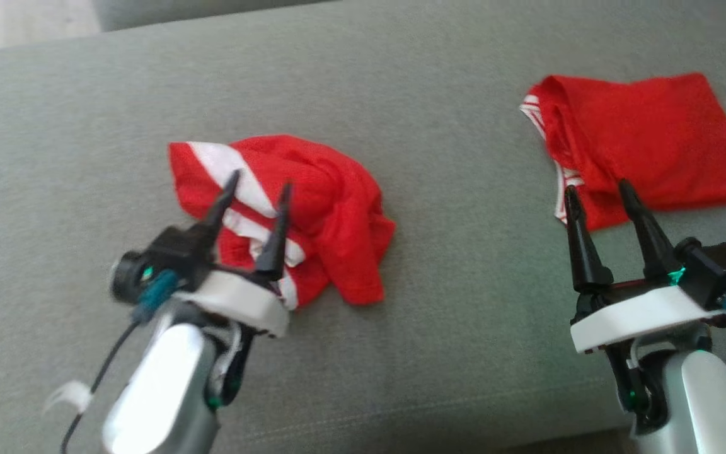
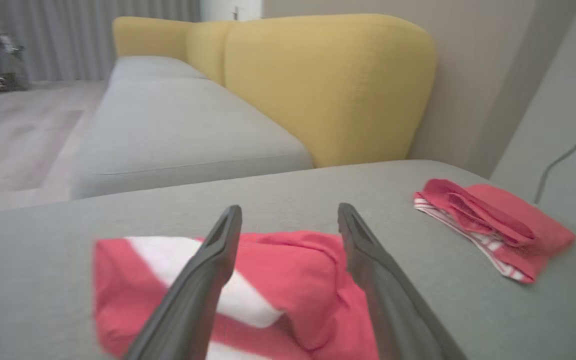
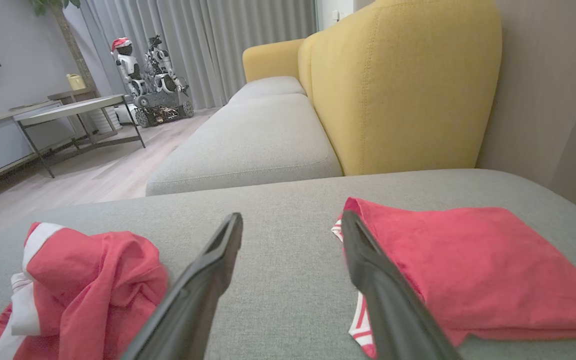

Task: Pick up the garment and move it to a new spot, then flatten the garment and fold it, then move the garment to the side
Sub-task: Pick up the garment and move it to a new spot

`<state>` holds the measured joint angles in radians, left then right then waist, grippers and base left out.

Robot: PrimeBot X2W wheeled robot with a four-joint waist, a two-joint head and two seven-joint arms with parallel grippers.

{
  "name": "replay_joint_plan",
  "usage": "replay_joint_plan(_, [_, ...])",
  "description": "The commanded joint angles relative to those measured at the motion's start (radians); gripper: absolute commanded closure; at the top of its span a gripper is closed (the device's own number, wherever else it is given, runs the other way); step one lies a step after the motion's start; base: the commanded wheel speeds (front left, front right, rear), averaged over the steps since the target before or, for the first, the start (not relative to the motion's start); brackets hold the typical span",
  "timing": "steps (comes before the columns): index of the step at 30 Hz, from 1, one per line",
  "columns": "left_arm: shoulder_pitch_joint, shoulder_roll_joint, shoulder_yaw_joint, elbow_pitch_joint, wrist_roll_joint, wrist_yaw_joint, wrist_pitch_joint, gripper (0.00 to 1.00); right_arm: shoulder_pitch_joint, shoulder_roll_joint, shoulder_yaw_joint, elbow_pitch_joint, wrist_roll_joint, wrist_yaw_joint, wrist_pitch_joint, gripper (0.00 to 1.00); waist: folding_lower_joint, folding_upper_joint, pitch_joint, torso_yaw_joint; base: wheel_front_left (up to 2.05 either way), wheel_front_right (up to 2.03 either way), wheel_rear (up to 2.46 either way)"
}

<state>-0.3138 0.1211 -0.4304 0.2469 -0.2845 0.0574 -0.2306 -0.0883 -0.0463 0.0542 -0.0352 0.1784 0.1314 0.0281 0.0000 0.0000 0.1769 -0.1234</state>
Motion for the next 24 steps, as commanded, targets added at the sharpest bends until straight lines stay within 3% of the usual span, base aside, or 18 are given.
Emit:
replay_joint_plan(1, [-0.013,0.02,0.043,-0.036,-0.005,0.008,-0.009,0.0,-0.024,-0.004,0.018,-0.035,-0.007,-0.001,0.001,0.0,0.0,0.0,-0.021,0.026,0.0,0.0,0.0])
replay_joint_plan(7, [0.052,0.074,0.133,-0.085,-0.03,0.061,-0.019,0.0,-0.004,-0.004,0.005,-0.035,-0.022,-0.001,0.016,0.0,0.0,0.0,-0.058,0.079,0.0,0.0,0.0])
replay_joint_plan(13, [0.128,0.131,0.186,-0.129,-0.044,0.083,-0.018,0.0,0.021,-0.004,-0.002,-0.038,-0.036,-0.001,0.028,0.0,0.0,0.0,-0.087,0.113,0.0,0.0,0.0])
replay_joint_plan(24, [0.24,0.172,0.161,-0.203,-0.034,0.09,0.019,0.0,0.089,-0.004,-0.012,-0.057,-0.073,-0.001,0.055,0.0,0.0,0.0,-0.152,0.119,0.0,0.0,0.0])
